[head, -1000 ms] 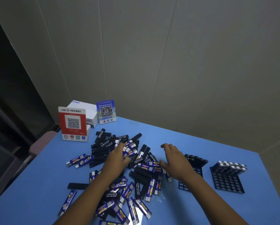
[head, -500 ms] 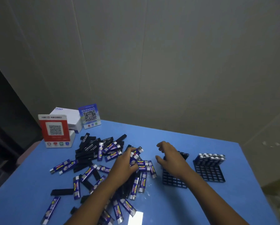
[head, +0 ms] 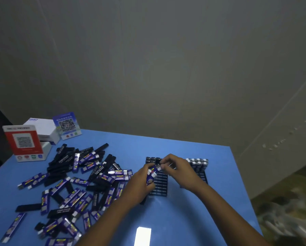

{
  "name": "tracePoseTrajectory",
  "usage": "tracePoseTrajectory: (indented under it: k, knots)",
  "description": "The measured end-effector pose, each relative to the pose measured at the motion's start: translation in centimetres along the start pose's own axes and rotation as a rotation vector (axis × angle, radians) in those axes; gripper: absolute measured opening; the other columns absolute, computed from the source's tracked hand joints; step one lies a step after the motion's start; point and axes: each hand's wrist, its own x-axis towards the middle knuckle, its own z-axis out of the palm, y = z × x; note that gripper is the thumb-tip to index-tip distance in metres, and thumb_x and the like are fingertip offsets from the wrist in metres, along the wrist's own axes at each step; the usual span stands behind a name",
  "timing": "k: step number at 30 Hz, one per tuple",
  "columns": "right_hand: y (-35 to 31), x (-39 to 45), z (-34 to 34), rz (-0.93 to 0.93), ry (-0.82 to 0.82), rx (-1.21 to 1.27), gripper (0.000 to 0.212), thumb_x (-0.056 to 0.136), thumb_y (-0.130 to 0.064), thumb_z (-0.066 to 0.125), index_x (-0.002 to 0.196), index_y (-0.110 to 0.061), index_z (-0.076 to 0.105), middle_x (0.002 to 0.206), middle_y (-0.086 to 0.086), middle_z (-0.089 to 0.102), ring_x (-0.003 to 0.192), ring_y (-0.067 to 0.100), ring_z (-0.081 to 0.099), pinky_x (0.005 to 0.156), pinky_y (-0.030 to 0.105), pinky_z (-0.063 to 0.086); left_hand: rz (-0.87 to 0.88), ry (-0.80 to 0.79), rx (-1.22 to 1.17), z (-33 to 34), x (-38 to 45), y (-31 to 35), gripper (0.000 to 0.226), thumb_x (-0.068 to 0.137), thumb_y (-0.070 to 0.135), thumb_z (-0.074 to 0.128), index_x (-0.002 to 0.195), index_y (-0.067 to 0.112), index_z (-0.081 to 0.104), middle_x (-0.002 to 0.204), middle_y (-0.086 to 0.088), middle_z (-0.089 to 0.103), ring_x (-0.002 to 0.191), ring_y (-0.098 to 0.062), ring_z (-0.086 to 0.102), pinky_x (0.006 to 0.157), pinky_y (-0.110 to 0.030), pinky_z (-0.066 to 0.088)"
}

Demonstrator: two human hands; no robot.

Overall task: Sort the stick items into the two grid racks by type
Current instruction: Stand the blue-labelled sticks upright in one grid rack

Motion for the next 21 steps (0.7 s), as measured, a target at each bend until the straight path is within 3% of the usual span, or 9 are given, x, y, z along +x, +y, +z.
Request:
tracePoseTrajectory:
  k: [1,4,6,10,14,17,21]
  knots:
    - [0.5,-0.3,-0.6,-0.002,-0.005,0.006,0.005,0.097,-0.023,0.064,0.100,-0.021,0.066,0.092,-0.002,0.070,0.083,0.016,0.066,0.056,0.015,0.048,0.002,-0.003,0.008,0.9,0.0,0.5,0.064,0.081,0.017,0.062,0.137,0.037,0.037,0.090,0.011,0.054,0.071,-0.003,0.053,0.060,-0.018,0.039]
    - [2.4,-0.8,-1.9,-0.004,-0.030,0.025,0.003,0.094,-0.023,0.067,0.095,-0.026,0.067,0.086,-0.004,0.071,0.076,0.011,0.068,0.071,0.042,0.059,0.005,-0.013,0.031,3.0,-0.2,1.9,0.064,0.082,0.020,0.060,0.136,0.043,0.034,0.096,0.013,0.053,0.075,-0.006,0.052,0.062,-0.020,0.039]
    - [3.5,-1.4,-2.9,0.015,-0.050,0.032,0.003,0.093,-0.023,0.068,0.093,-0.026,0.067,0.084,-0.003,0.071,0.076,0.010,0.069,0.070,0.048,0.058,0.001,-0.023,0.027,4.2,-0.2,2.9,0.064,0.083,0.019,0.060,0.137,0.042,0.034,0.099,0.012,0.051,0.080,-0.004,0.053,0.063,-0.017,0.038]
    - [5.1,-2.2,-4.4,0.002,-0.062,0.056,0.006,0.092,-0.020,0.070,0.092,-0.026,0.069,0.082,-0.003,0.072,0.078,0.014,0.069,0.079,0.043,0.060,0.008,-0.029,0.007,6.2,-0.3,4.4,0.061,0.084,0.016,0.060,0.136,0.038,0.037,0.098,0.017,0.052,0.081,0.002,0.053,0.062,-0.013,0.036]
    - [5.8,-2.9,-6.0,-0.027,-0.069,0.040,0.013,0.092,-0.017,0.068,0.091,-0.030,0.068,0.079,0.000,0.069,0.071,0.007,0.061,0.071,0.036,0.055,-0.003,-0.034,0.005,7.3,-0.2,5.5,0.061,0.083,0.016,0.062,0.136,0.037,0.039,0.096,0.018,0.052,0.078,0.004,0.053,0.058,-0.010,0.034]
    - [5.8,-2.8,-7.0,-0.061,-0.064,0.045,0.016,0.093,-0.015,0.065,0.091,-0.031,0.066,0.076,0.003,0.066,0.071,0.011,0.059,0.070,0.041,0.054,0.001,-0.038,-0.004,7.5,0.1,6.2,0.062,0.083,0.015,0.063,0.137,0.034,0.038,0.095,0.016,0.052,0.076,0.003,0.054,0.058,-0.009,0.036]
    - [5.5,-2.3,-8.1,-0.084,-0.003,0.009,0.020,0.095,-0.013,0.063,0.089,-0.032,0.068,0.080,0.006,0.067,0.068,0.016,0.056,0.065,0.031,0.048,-0.022,-0.019,-0.013,7.2,0.7,6.3,0.060,0.084,0.016,0.062,0.137,0.031,0.038,0.095,0.014,0.055,0.072,-0.001,0.055,0.059,-0.011,0.038]
